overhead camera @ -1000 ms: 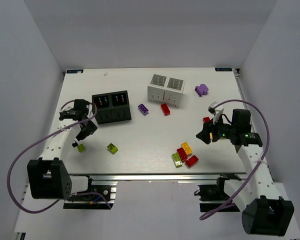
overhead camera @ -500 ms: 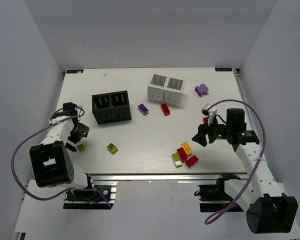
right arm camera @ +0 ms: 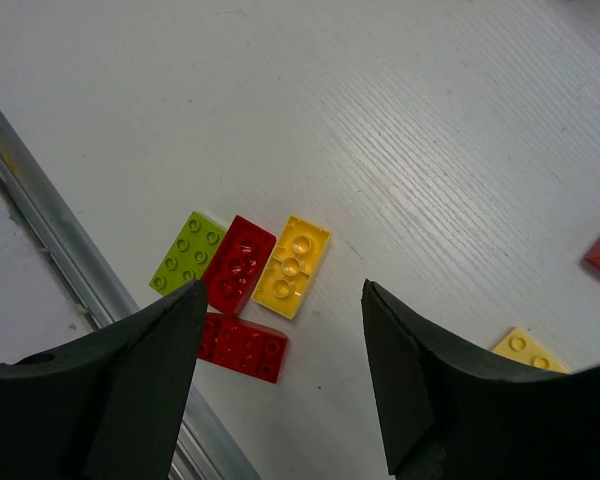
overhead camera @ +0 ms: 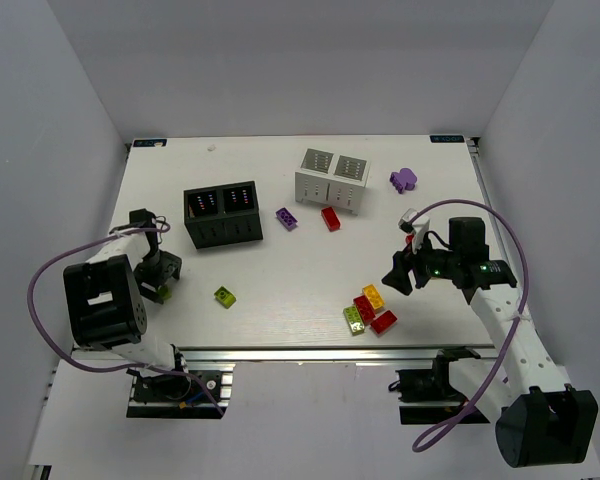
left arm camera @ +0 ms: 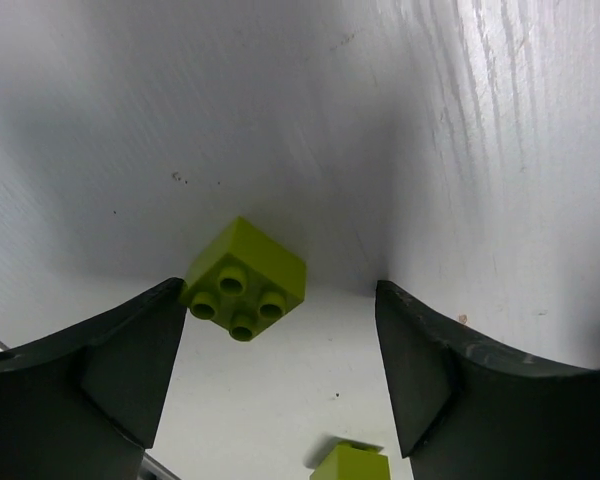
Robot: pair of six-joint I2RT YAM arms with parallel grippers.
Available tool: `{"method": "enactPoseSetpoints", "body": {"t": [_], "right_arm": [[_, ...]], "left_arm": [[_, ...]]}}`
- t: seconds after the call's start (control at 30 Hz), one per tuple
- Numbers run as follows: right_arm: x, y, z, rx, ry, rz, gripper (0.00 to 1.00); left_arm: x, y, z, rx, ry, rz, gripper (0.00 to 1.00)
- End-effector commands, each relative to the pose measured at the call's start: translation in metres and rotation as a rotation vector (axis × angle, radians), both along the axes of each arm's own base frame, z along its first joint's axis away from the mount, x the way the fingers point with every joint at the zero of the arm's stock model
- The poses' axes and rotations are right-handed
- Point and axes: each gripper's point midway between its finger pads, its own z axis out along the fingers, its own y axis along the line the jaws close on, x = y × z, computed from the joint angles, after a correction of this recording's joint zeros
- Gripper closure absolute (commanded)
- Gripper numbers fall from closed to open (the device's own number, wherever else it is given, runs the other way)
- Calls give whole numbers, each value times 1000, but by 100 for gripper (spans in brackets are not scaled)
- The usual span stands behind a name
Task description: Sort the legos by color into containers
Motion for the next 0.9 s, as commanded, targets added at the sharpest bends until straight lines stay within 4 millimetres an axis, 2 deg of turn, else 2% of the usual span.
{"method": "enactPoseSetpoints", "body": {"t": [0.0,0.07,0.13,0.2,0.33,0.43,0.53,0.57,0.6,0.67,0.7,0.73,0.77,0.83,0.87], "right_arm": [[7,2,15,0,-49,12,31],[8,2,15,0,-52,13,31],[7,2,15,0,-49,14,31],[7,2,16,0,-53,15,31],[7,2,16,1,-55,16,31],[7,2,15,3,-53,16,31],[7,2,14,3,-54,14,31],[8,2,14,2,-54,12,31],[8,2,13,2,-54,13,31],[8,3,14,4,-56,17,33],[8,2,13,7,-51,16,39],[7,4,13,9,-48,24,44],[6,5,12,14,-43,32,58],[5,6,10,15,-35,41,75],[5,6,10,17,-38,46,83]], "left_arm": [[1,13,0,33,-30,32,15],[-3,12,-3,32,-13,27,18],[-4,14,-5,28,-11,38,26],[-3,12,-6,20,-21,35,30],[-5,10,-8,11,-13,33,33],[-4,9,-6,6,-31,27,40],[0,7,1,-13,-61,24,54],[2,6,5,-20,-75,5,65],[6,0,11,-23,-94,-28,71],[19,-4,36,-23,-190,-80,84],[20,-5,45,-19,-212,-119,99],[22,-8,55,-22,-253,-145,100],[26,-7,78,10,-336,-205,100],[35,-9,105,42,-451,-276,100],[37,-14,127,60,-539,-339,100]]}}
